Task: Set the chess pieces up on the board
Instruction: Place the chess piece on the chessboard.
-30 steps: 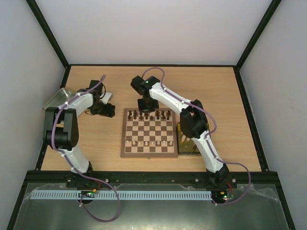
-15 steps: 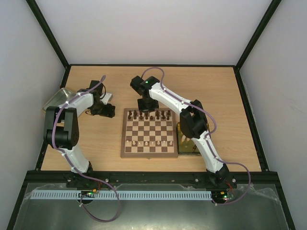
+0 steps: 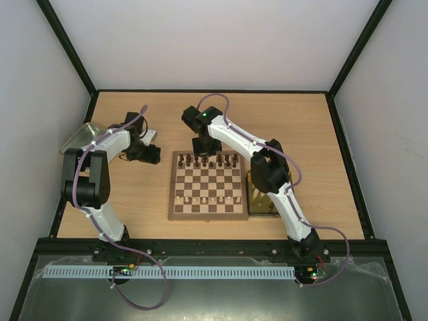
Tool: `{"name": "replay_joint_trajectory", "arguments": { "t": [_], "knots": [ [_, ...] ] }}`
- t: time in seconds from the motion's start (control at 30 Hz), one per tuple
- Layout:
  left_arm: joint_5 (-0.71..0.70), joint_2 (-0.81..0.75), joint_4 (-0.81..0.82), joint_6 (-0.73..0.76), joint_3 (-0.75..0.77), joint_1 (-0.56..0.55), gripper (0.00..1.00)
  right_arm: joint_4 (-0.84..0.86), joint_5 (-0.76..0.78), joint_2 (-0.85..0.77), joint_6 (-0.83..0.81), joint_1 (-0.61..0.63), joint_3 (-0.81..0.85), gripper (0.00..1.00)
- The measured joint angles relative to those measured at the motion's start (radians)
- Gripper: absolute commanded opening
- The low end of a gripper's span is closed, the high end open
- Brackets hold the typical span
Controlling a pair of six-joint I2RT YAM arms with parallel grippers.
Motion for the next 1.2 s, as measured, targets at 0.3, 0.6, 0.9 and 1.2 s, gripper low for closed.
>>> {"name": "replay_joint_trajectory", "arguments": {
  "t": [0.3, 0.6, 0.9, 1.2],
  "knots": [
    [0.000, 0.000, 0.000, 0.000, 0.000, -0.005, 0.83, 0.000, 0.000, 0.000, -0.001, 0.002, 0.000, 0.16],
    [0.000, 0.000, 0.000, 0.000, 0.000, -0.005, 0.83, 0.000, 0.000, 0.000, 0.000, 0.002, 0.000, 0.25],
    [0.000, 0.000, 0.000, 0.000, 0.000, -0.005, 0.83, 0.000, 0.000, 0.000, -0.003, 0.002, 0.000, 0.29],
    [0.000, 0.004, 0.001, 0.000, 0.000, -0.005, 0.83, 0.000, -0.001, 0.000, -0.003, 0.002, 0.000, 0.25]
  ]
}}
